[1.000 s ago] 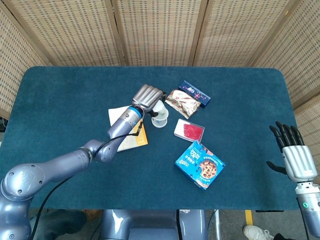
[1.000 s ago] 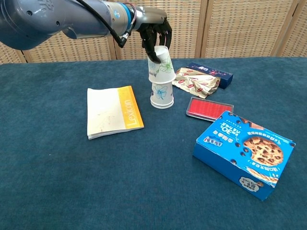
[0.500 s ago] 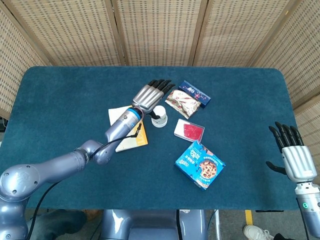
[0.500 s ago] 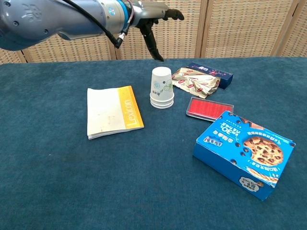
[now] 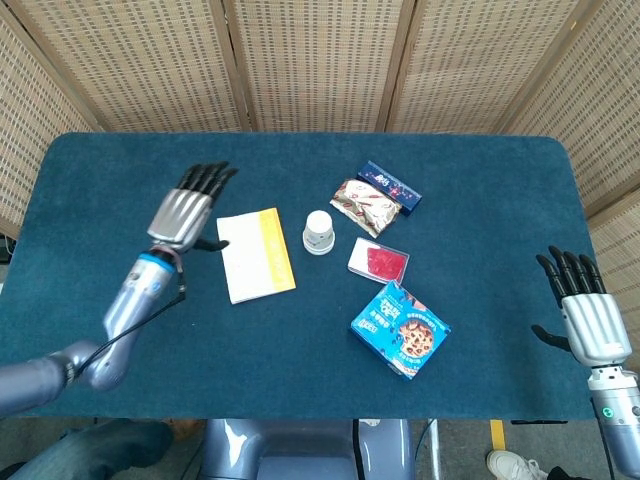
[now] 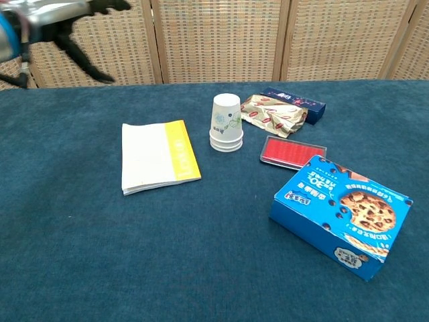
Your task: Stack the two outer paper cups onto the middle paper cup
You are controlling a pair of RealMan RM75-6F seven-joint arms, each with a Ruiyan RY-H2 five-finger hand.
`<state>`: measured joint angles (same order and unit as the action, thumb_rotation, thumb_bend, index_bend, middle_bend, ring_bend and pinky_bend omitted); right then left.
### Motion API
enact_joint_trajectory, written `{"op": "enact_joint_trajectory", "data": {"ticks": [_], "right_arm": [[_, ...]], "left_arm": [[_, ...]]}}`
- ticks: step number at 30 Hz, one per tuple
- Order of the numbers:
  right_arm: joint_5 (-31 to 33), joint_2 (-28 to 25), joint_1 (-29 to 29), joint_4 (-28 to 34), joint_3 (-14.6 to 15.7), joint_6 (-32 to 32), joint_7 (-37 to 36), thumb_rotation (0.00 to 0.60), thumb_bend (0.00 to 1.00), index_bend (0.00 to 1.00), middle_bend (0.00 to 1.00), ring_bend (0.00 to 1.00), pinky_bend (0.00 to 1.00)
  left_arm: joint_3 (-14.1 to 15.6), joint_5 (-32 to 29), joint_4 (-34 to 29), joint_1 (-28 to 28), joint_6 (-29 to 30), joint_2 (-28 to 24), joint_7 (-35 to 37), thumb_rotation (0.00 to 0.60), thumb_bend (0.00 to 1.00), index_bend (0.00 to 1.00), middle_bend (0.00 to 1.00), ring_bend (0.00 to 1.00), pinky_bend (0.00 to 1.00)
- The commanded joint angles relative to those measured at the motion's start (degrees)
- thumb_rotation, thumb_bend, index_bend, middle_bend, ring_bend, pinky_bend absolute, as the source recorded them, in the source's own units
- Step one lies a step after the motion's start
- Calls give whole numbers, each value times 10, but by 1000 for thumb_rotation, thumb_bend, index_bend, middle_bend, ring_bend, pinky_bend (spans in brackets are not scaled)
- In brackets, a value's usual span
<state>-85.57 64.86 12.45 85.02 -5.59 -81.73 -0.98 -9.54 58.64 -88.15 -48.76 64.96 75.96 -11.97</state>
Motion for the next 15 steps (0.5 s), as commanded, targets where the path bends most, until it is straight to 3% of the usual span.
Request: {"op": "enact_joint_trajectory", "data": {"ticks": [1,4,8,15], "right_arm": [[2,1,-1,1,-2,-1,1,600,0,0,0,0,0],[2,1,-2,4,-4,-3,2,600,0,0,0,0,0],[1,0,-3,6,-5,-7,4,600,0,0,0,0,0],[0,1,-3,9,-8,-8,11,600,0,0,0,0,0]], "left_arm": [[83,40,-85,142,157,-67,-12,600,0,0,0,0,0],[115,75,-88,203,205,-80,17,600,0,0,0,0,0],[135,105,-70,247,230,-82,48,600,0,0,0,0,0],[132,126,-43,285,222,-76,92,600,0,0,0,0,0]]}}
